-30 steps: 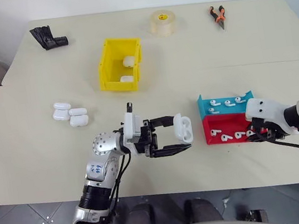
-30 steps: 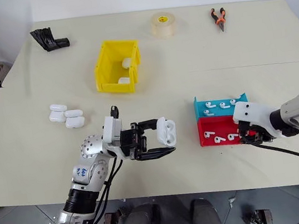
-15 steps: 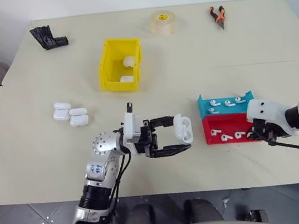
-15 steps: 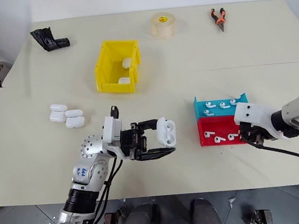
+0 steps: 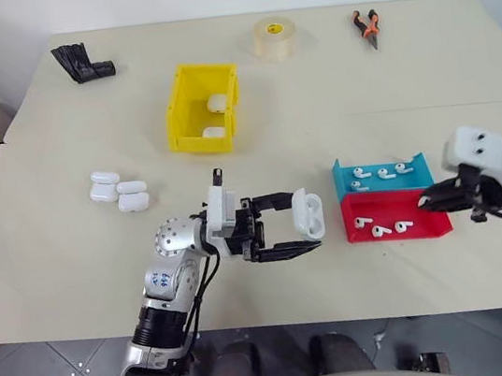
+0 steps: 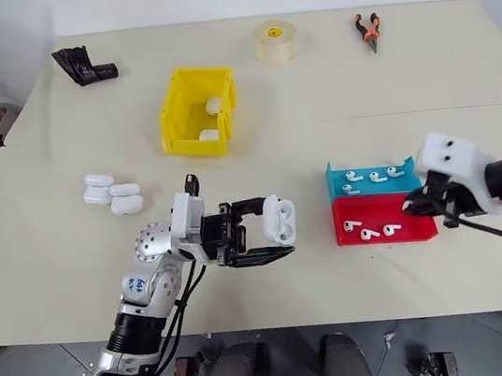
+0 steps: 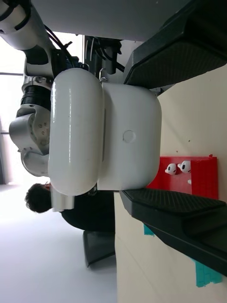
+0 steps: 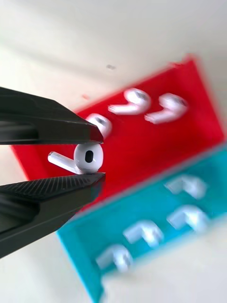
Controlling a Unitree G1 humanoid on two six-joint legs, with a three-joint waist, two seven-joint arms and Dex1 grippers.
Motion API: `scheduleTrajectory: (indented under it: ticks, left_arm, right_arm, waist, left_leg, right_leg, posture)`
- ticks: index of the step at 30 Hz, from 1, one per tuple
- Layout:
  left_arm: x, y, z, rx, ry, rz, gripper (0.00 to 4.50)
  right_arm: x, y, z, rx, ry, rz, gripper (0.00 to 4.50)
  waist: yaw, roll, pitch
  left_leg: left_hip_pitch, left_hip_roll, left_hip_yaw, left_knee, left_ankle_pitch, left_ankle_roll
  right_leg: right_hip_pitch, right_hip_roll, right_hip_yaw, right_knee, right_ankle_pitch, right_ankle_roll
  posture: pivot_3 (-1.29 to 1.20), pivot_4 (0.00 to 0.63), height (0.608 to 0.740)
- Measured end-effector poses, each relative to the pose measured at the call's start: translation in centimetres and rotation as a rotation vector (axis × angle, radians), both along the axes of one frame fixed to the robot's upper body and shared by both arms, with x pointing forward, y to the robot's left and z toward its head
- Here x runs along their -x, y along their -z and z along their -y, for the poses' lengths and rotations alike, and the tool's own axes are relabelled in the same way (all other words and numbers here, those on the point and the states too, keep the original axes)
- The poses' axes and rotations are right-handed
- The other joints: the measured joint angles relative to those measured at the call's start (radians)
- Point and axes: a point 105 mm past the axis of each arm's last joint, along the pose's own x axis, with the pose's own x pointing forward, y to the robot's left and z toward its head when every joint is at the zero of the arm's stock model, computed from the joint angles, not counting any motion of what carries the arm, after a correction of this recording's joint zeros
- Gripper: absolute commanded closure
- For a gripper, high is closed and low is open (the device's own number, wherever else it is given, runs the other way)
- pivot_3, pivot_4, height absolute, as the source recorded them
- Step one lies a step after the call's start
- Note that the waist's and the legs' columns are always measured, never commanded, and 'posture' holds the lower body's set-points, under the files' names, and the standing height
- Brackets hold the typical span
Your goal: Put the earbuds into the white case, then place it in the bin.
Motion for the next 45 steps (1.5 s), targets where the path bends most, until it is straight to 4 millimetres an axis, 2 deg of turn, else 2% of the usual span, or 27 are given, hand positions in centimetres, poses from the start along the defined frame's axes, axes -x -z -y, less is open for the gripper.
scheduleTrajectory:
  ticks: [2,4,6,9,13,15,20,24,30,45]
  left_arm:
    - [-0.2,0.1,0.0,-0.002,0.005,-0.007,1.73]
    - [-0.4,0.0,0.1,-0.001,0.006,-0.008,1.73]
    - [-1.0,-0.3,0.2,0.005,-0.003,-0.014,1.73]
    - [-1.7,-0.7,0.0,0.007,-0.017,-0.014,1.73]
    - [-1.6,-0.8,0.1,-0.02,0.027,-0.036,1.73]
    - [-1.5,-0.7,0.2,-0.032,0.046,-0.055,1.73]
    - [-1.5,-0.5,0.2,-0.052,0.064,-0.093,1.73]
    - [-1.5,-0.4,0.2,-0.059,0.069,-0.11,1.73]
    - [-1.4,-0.9,0.2,-0.068,0.076,-0.109,1.73]
    - [-1.4,-0.8,0.0,-0.069,0.061,-0.128,1.73]
  right_arm:
    - [0.3,-0.3,-1.6,-0.144,-0.047,0.04,3.99]
    - [0.8,-1.8,-4.1,-0.38,-0.133,0.121,3.99]
    - [1.3,-2.9,-5.6,-0.513,-0.166,0.191,3.99]
    - [1.9,-3.4,-7.8,-0.621,-0.198,0.251,3.99]
    - [2.6,-3.6,-11.3,-0.816,-0.234,0.349,3.99]
    - [2.8,-3.8,-12.4,-0.868,-0.251,0.379,3.99]
    - [2.9,-4.5,-13.6,-0.934,-0.269,0.469,3.99]
    - [2.7,-4.4,-13.7,-0.941,-0.266,0.485,3.99]
    - [2.4,-3.0,-13.6,-0.956,-0.241,0.455,3.99]
    - [2.4,-1.9,-14.5,-0.944,-0.273,0.469,3.99]
  waist:
    - [0.0,0.0,0.0]
    - [-0.001,0.0,0.0]
    - [-0.001,0.0,0.0]
    - [-0.001,0.0,0.0]
    - [-0.003,0.0,0.0]
    - [-0.003,0.0,0.0]
    - [-0.004,0.0,0.0]
    - [-0.004,0.0,0.0]
    - [-0.005,0.0,0.0]
    - [-0.005,0.0,0.0]
  left_leg:
    - [0.0,0.0,0.0,0.0,0.0,0.0]
    - [0.0,0.0,0.0,0.0,0.0,0.0]
    - [0.0,0.0,0.0,0.0,0.0,0.0]
    - [0.0,-0.001,-0.001,0.0,0.0,0.0]
    - [0.0,-0.002,-0.001,0.0,0.0,0.0]
    - [0.0,-0.002,-0.001,0.0,0.0,0.0]
    - [0.0,-0.003,-0.002,0.0,0.0,0.0]
    - [0.0,-0.002,-0.002,0.0,0.0,0.0]
    - [0.001,-0.003,-0.001,0.0,0.0,0.0]
    - [0.001,-0.002,-0.001,0.0,0.0,0.0]
  right_leg:
    - [-0.001,0.0,0.0,0.0,0.0,0.0]
    - [0.0,0.0,-0.001,0.001,0.0,0.0]
    - [-0.001,0.001,-0.001,0.002,0.0,0.0]
    - [-0.001,0.0,0.0,0.003,0.0,0.0]
    - [-0.002,0.0,0.001,0.004,0.0,0.001]
    - [-0.002,0.0,0.001,0.004,0.0,0.001]
    - [-0.002,0.0,0.001,0.005,0.0,0.001]
    - [-0.002,0.0,0.001,0.005,0.0,0.001]
    - [-0.002,0.0,0.002,0.005,0.0,0.001]
    - [-0.002,0.0,0.002,0.005,0.0,0.001]
  posture:
    - [0.0,0.15,0.74]
    - [0.0,0.15,0.74]
    - [0.0,0.15,0.74]
    - [0.0,0.15,0.74]
    - [0.0,0.15,0.74]
    - [0.0,0.15,0.74]
    - [0.0,0.15,0.74]
    - [0.0,0.15,0.74]
    - [0.0,0.15,0.74]
    - [0.0,0.15,0.74]
